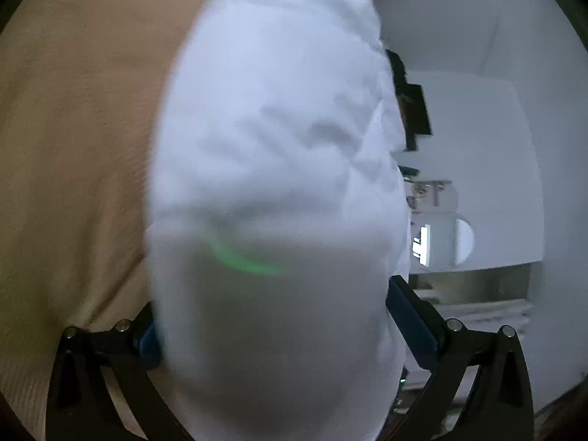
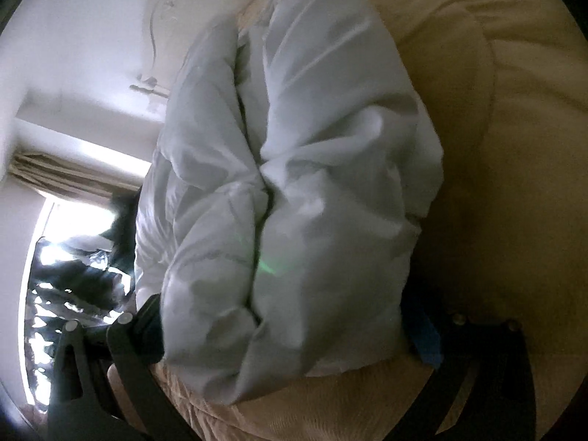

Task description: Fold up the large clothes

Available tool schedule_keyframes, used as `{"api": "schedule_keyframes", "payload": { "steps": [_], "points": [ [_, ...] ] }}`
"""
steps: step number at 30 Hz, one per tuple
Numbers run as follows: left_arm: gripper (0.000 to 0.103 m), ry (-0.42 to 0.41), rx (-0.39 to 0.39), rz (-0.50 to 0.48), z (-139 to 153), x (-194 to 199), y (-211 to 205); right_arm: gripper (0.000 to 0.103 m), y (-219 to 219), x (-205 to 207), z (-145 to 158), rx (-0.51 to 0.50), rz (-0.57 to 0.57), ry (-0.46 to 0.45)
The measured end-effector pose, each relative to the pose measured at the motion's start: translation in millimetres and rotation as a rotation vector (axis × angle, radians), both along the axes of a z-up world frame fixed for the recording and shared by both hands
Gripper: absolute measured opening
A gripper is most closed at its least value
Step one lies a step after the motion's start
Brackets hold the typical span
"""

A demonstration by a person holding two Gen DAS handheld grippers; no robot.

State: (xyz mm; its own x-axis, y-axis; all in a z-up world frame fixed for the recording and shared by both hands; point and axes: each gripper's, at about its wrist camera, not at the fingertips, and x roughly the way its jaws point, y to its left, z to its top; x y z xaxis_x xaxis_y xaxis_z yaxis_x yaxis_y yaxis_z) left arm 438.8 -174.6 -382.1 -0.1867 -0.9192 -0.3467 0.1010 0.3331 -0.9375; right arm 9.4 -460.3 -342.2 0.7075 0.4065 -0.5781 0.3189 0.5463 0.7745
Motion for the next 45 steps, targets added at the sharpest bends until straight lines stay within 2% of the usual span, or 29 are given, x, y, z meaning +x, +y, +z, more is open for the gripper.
{"api": "schedule_keyframes", "payload": {
  "steps": [4, 5, 8, 10, 14, 17, 20, 22, 23, 25, 28, 31, 32, 33, 34, 35, 36, 37, 39, 40, 42, 43, 45],
  "points": [
    [0.102, -0.001, -0.015, -0.004, -4, 10, -17, 0.103, -4, 5, -2, 0.020, 0.017, -0.028],
    [0.102, 0.000, -0.027, -0.008, -2, 10, -16, 0.103, -3, 5, -1, 0.026, 0.010, -0.033],
    [0.102, -0.022, -0.129, 0.008, 14, 10, 0, 0.099, 3, 9, 10, 0.029, 0.010, -0.055],
    [0.102, -0.049, -0.132, 0.008, 25, 13, 11, 0.096, 19, 14, 28, 0.025, 0.040, -0.093],
    [0.102, -0.132, -0.115, 0.036, 57, 20, 66, 0.089, 54, 37, 56, 0.006, 0.125, -0.157],
    [0.102, -0.167, -0.093, 0.077, 66, 25, 113, 0.085, 81, 56, 68, 0.018, 0.201, -0.203],
    [0.102, -0.130, -0.010, 0.144, 44, 41, 156, 0.085, 108, 65, 49, 0.067, 0.276, -0.182],
    [0.102, -0.035, 0.052, 0.204, 5, 52, 170, 0.085, 128, 80, 8, 0.093, 0.317, -0.094],
    [0.100, 0.017, 0.024, 0.228, -11, 54, 175, 0.088, 131, 84, -10, 0.108, 0.317, -0.060],
    [0.099, 0.015, -0.009, 0.257, -7, 53, 182, 0.088, 127, 81, -22, 0.125, 0.303, -0.090],
    [0.099, -0.036, 0.027, 0.243, 23, 46, 191, 0.088, 117, 78, -18, 0.128, 0.308, -0.075],
    [0.099, -0.145, 0.199, 0.320, 63, 25, 208, 0.088, 103, 67, -20, 0.157, 0.292, -0.059],
    [0.099, -0.206, 0.290, 0.356, 83, 14, 216, 0.089, 98, 64, -19, 0.167, 0.285, -0.053],
    [0.099, -0.303, 0.386, 0.369, 105, -5, 213, 0.089, 94, 59, -18, 0.175, 0.280, -0.044],
    [0.099, -0.372, 0.439, 0.361, 120, -18, 209, 0.089, 88, 52, -15, 0.165, 0.275, -0.031],
    [0.099, -0.495, 0.513, 0.329, 140, -44, 191, 0.090, 83, 47, -11, 0.138, 0.273, -0.017],
    [0.099, -0.571, 0.552, 0.311, 148, -66, 196, 0.090, 85, 49, -5, 0.117, 0.273, -0.011],
    [0.099, -0.677, 0.583, 0.274, 157, -90, 175, 0.090, 83, 46, 1, 0.082, 0.274, -0.001],
    [0.099, -0.837, 0.613, 0.181, 160, -133, 133, 0.090, 81, 44, 15, 0.021, 0.280, 0.011],
    [0.099, -0.887, 0.638, 0.136, 156, -139, 117, 0.090, 82, 44, 28, -0.024, 0.281, 0.012],
    [0.099, -0.952, 0.740, 0.022, 138, -160, 87, 0.089, 83, 47, 55, -0.112, 0.265, 0.000],
    [0.103, -0.980, 0.782, 0.012, 136, -173, 87, 0.088, 82, 50, 76, -0.179, 0.251, -0.023],
    [0.103, -1.003, 0.803, 0.002, 128, -178, 80, 0.083, 85, 63, 104, -0.258, 0.256, -0.070]
  ]
}}
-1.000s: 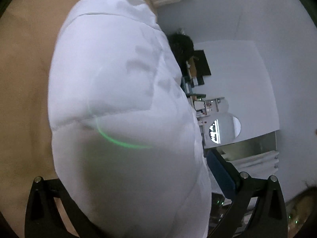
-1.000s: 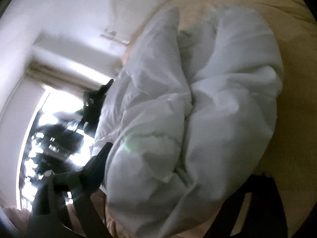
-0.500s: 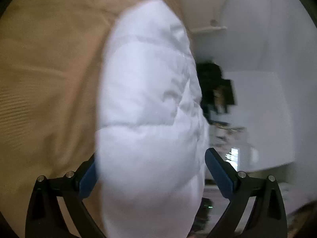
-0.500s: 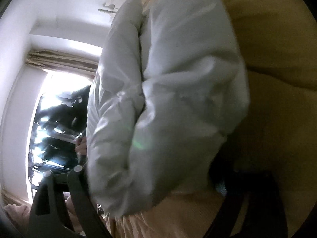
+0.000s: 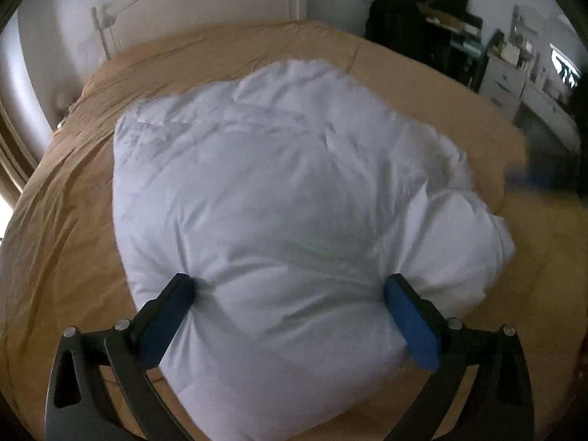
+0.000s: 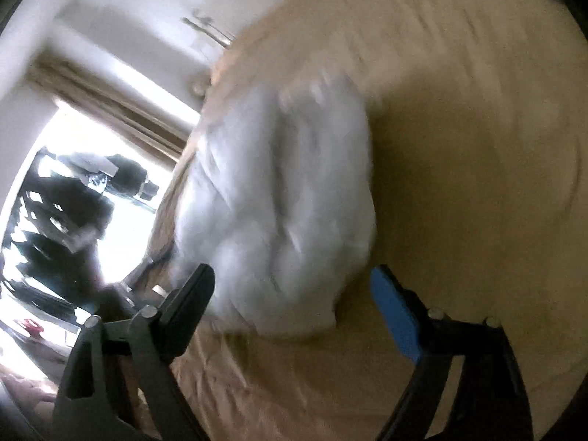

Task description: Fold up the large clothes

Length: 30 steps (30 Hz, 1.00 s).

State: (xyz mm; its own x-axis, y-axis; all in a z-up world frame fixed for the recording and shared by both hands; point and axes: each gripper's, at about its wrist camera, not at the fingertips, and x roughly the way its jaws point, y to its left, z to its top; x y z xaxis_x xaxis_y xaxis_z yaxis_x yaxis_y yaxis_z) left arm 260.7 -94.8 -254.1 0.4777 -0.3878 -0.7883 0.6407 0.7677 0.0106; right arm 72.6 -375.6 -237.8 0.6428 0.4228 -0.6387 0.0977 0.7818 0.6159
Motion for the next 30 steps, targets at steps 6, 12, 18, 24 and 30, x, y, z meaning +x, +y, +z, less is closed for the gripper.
{"api": "schedule_keyframes", "payload": {
  "steps": [6, 12, 18, 24, 30],
  "points": [
    [0.103, 0.024, 0.000, 0.007, -8, 6, -15, 0.065, 50, 143, 61, -0.072, 0.170, -0.128],
    [0.103, 0.033, -0.014, -0.006, -23, 3, -2, 0.029, 65, 255, -17, -0.039, 0.188, 0.173],
    [0.103, 0.034, -0.004, -0.004, -24, 0, -3, 0.004, 3, 225, -49, -0.148, -0.017, 0.222],
    [0.103, 0.044, 0.009, 0.021, -21, 0, 1, 0.010, 50, 111, 28, -0.244, 0.072, -0.046],
    [0.103, 0.168, -0.043, 0.090, -2, -5, 34, 0.045, 67, 58, -31, -0.354, 0.116, 0.120]
  ]
}}
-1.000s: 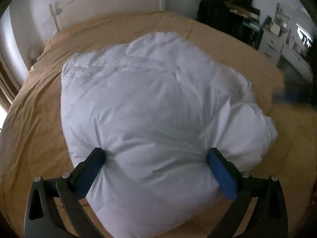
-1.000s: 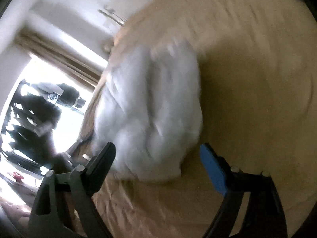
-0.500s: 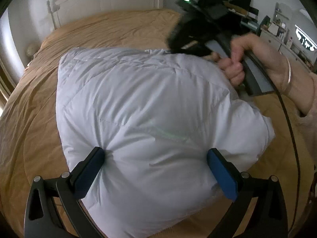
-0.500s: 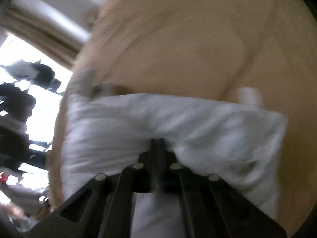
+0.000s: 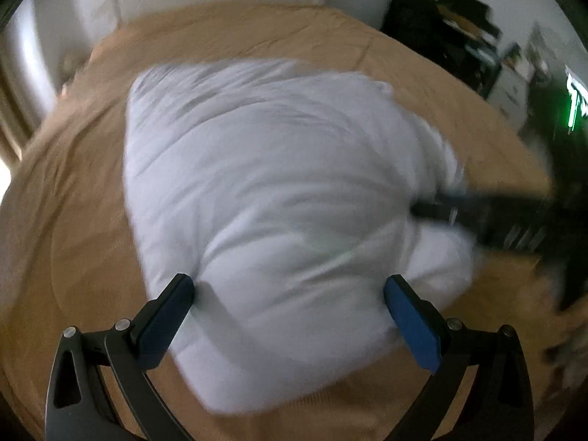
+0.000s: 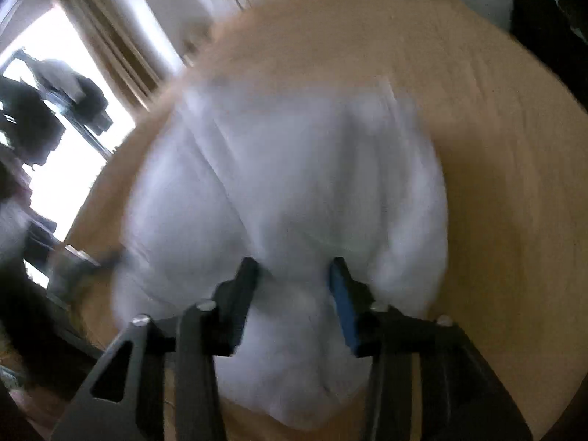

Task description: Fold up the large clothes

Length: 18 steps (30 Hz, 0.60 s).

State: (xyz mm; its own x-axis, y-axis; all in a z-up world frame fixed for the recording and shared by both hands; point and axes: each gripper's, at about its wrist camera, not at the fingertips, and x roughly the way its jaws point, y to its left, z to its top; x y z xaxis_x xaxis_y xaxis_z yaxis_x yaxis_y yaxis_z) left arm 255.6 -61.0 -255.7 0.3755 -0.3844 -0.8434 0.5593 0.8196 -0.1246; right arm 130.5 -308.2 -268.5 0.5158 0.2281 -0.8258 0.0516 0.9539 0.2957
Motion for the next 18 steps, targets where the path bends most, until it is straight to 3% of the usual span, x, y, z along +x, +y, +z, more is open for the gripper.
{"api": "schedule_keyframes", "payload": {
  "steps": [3, 6, 8, 10, 13, 16, 18],
  "points": [
    [0.102, 0.106, -0.057, 0.116, 3, 9, 40, 0.045, -17, -17, -24, 0.062, -0.044, 0.034],
    [0.102, 0.122, -0.101, 0.266, 11, 15, 81, 0.048, -16, -29, -18, 0.044, -0.055, 0.037],
    [0.102, 0.134, -0.120, 0.309, 13, 21, 91, 0.050, -3, -40, -5, 0.004, -0.062, 0.040],
    [0.102, 0.139, -0.113, 0.319, 10, 25, 87, 0.050, -1, -39, 17, 0.000, -0.073, 0.025],
    [0.102, 0.163, -0.041, 0.280, -2, 28, 61, 0.050, 13, -21, 52, -0.051, -0.034, -0.076],
    [0.102, 0.175, -0.034, 0.267, -3, 25, 50, 0.050, 35, 26, 77, -0.044, 0.021, -0.146],
    [0.103, 0.183, -0.020, 0.269, -3, 23, 48, 0.050, 53, 61, 78, -0.049, 0.058, -0.122]
  ]
}}
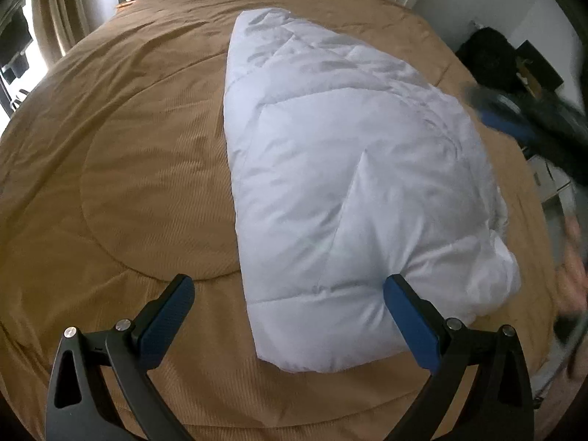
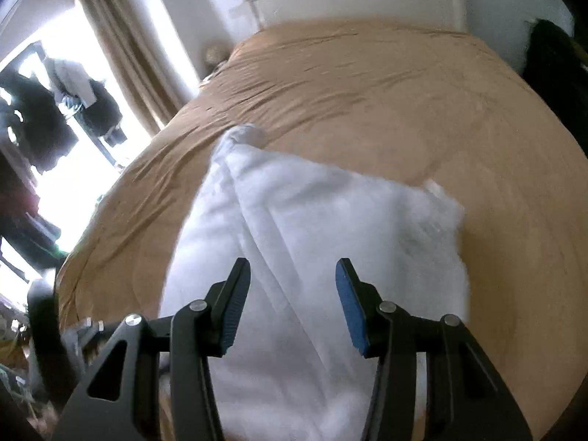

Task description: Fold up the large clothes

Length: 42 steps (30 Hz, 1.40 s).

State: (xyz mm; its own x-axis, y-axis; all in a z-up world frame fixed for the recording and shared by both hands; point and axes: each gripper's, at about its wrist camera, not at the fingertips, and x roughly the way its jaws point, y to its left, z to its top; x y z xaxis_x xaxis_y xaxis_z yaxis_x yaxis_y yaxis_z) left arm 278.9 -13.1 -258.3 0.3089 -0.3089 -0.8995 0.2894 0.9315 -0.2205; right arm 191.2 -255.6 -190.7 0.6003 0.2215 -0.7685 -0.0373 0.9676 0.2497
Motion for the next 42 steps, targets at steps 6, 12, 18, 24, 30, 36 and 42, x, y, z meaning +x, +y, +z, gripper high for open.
{"api": "schedule_keyframes", "payload": {
  "steps": [6, 12, 18, 24, 30, 36, 42],
  "points": [
    [0.102, 0.058, -0.002, 0.026, 6, -7, 16, 0.055, -11, 28, -66, -0.165, -0.088, 0.211],
    [0.102, -0.021, 0.062, 0.077, 32, -6, 19, 0.062, -33, -29, -34, -0.164, -0.192, 0.173],
    [0.102, -0.090, 0.129, 0.142, 62, -4, 23, 0.075, 39, -88, -5, -0.178, 0.006, 0.091],
    [0.102, -0.132, 0.150, 0.139, 84, -13, 23, 0.084, 37, -117, -82, -0.258, 0.024, 0.293],
    [0.102, -0.222, 0.161, 0.126, 129, -30, 15, 0.087, 5, -143, -69, -0.145, -0.030, 0.416],
    [0.102, -0.253, 0.229, 0.133, 203, -54, -4, 0.096, 12, -155, 31, -0.212, -0.029, 0.427],
    [0.103, -0.183, 0.237, 0.201, 252, -82, 9, 0.103, 24, -170, 125, -0.303, -0.084, 0.334]
  ]
}}
